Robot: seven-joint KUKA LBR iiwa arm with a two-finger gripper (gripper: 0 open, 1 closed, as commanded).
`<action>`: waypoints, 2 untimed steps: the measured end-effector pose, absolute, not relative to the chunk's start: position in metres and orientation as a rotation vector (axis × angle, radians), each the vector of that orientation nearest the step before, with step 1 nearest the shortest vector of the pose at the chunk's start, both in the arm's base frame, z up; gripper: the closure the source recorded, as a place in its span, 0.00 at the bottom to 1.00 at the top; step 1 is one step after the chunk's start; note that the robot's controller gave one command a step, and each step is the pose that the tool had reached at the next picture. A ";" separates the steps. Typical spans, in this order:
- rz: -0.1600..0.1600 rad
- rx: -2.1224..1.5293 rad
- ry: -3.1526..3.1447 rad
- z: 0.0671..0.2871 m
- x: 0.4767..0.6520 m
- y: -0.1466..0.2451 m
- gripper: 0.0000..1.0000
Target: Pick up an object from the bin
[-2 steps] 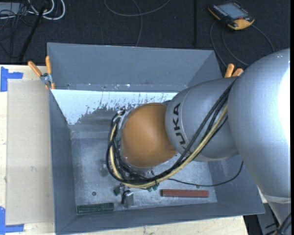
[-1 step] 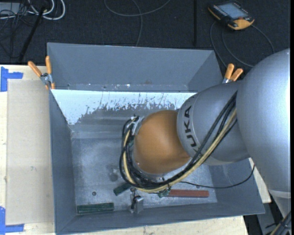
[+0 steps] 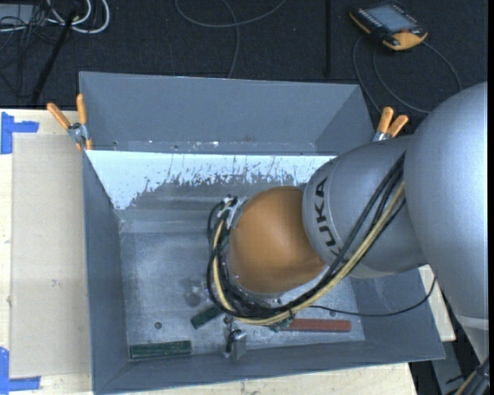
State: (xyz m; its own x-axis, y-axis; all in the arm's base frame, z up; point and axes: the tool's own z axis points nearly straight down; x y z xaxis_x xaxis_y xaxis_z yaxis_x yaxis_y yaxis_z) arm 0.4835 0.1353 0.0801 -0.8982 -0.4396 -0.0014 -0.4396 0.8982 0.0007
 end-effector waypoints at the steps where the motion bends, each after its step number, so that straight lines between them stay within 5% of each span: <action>1: 0.002 -0.824 3.033 0.106 0.500 0.114 1.00; 2: 0.002 -0.823 3.034 0.106 0.500 0.114 0.00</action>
Offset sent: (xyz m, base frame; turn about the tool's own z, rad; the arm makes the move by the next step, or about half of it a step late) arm 0.0000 0.0000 0.0000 0.0000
